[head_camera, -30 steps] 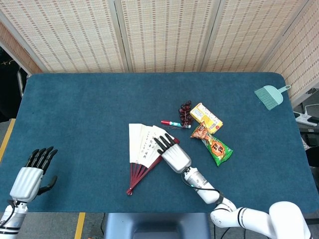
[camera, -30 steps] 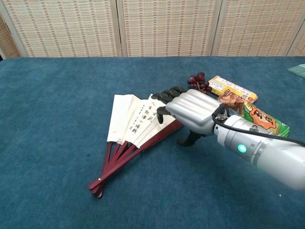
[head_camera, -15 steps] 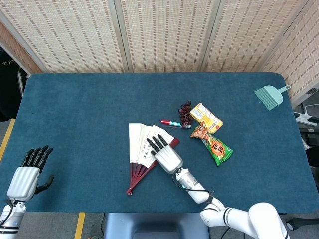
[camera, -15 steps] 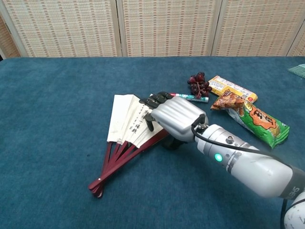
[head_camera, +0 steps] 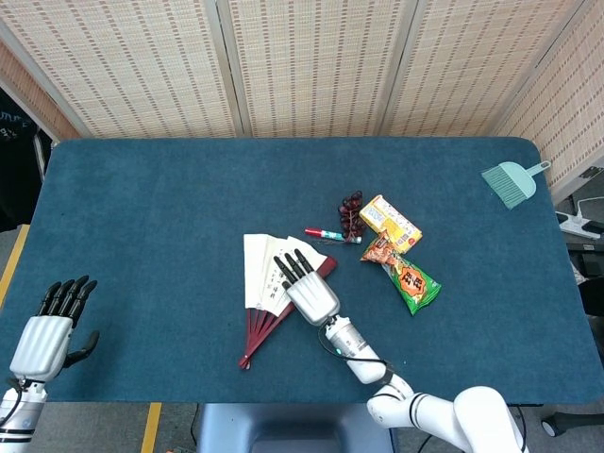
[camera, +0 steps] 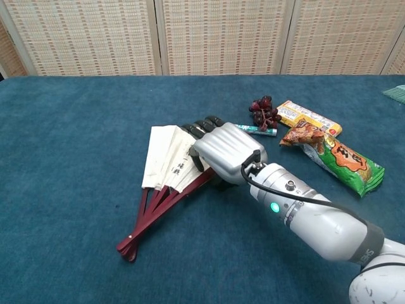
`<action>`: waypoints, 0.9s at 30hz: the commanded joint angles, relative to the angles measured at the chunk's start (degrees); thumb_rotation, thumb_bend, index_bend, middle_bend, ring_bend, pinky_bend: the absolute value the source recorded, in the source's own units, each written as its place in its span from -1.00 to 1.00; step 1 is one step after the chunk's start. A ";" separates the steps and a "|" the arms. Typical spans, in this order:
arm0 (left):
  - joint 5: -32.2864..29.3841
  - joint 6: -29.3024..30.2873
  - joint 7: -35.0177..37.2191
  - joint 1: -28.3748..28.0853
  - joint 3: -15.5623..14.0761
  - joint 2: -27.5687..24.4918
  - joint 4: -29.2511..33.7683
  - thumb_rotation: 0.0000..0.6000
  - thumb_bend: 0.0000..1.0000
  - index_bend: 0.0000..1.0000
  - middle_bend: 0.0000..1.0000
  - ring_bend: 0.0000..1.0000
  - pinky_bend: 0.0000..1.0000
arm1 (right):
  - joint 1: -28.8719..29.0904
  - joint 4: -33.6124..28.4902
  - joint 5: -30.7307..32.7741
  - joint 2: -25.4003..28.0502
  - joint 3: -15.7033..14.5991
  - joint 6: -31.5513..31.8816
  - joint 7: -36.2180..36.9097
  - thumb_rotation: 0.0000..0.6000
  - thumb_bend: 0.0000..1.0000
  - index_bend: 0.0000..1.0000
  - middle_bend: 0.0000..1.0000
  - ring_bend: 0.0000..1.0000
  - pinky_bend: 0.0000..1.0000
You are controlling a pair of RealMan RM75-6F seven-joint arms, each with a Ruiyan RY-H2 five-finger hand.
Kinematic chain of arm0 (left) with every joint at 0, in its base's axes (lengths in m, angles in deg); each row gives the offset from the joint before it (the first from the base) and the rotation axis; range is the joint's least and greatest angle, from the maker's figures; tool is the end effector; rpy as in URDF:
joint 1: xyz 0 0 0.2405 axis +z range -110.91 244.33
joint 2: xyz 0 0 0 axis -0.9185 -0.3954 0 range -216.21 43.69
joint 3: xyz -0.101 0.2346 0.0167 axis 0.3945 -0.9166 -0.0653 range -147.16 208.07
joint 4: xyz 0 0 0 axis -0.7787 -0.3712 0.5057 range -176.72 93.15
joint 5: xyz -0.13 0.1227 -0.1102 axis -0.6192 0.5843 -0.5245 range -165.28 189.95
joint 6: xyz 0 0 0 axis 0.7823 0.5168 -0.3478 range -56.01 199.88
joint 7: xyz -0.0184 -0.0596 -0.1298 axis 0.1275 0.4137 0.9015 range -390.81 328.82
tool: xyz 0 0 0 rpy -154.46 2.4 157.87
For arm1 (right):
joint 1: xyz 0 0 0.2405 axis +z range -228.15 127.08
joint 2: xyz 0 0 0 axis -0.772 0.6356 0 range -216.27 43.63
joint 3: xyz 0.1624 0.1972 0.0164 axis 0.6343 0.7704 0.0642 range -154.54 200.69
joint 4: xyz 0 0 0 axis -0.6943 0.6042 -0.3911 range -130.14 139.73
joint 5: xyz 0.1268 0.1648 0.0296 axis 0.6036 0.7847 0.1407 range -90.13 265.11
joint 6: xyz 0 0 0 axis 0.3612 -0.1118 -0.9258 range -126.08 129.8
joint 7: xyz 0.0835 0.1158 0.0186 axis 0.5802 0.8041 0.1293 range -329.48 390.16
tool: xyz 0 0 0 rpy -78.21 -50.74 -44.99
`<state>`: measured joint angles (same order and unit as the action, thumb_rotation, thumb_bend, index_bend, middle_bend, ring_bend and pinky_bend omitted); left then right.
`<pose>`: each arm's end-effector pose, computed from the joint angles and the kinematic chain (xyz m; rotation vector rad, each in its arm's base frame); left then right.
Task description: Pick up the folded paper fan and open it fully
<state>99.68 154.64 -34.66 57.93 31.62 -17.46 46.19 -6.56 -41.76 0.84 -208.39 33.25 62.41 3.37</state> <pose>-0.3073 0.1965 0.1286 -1.5023 -0.8537 -0.8804 -0.1008 -0.3173 -0.1479 1.9975 -0.3938 0.9385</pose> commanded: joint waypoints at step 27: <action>5.12 -6.08 28.08 -8.88 1.41 7.68 -10.77 1.00 -0.19 -0.44 -1.00 -1.00 -0.84 | 8.10 -50.60 28.81 24.21 19.36 -0.36 -34.58 1.00 0.24 0.40 -0.88 -1.00 -0.89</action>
<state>104.85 150.32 -9.09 50.69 32.62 -11.36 36.49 -0.40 -87.64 23.46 -186.43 49.28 61.52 -26.72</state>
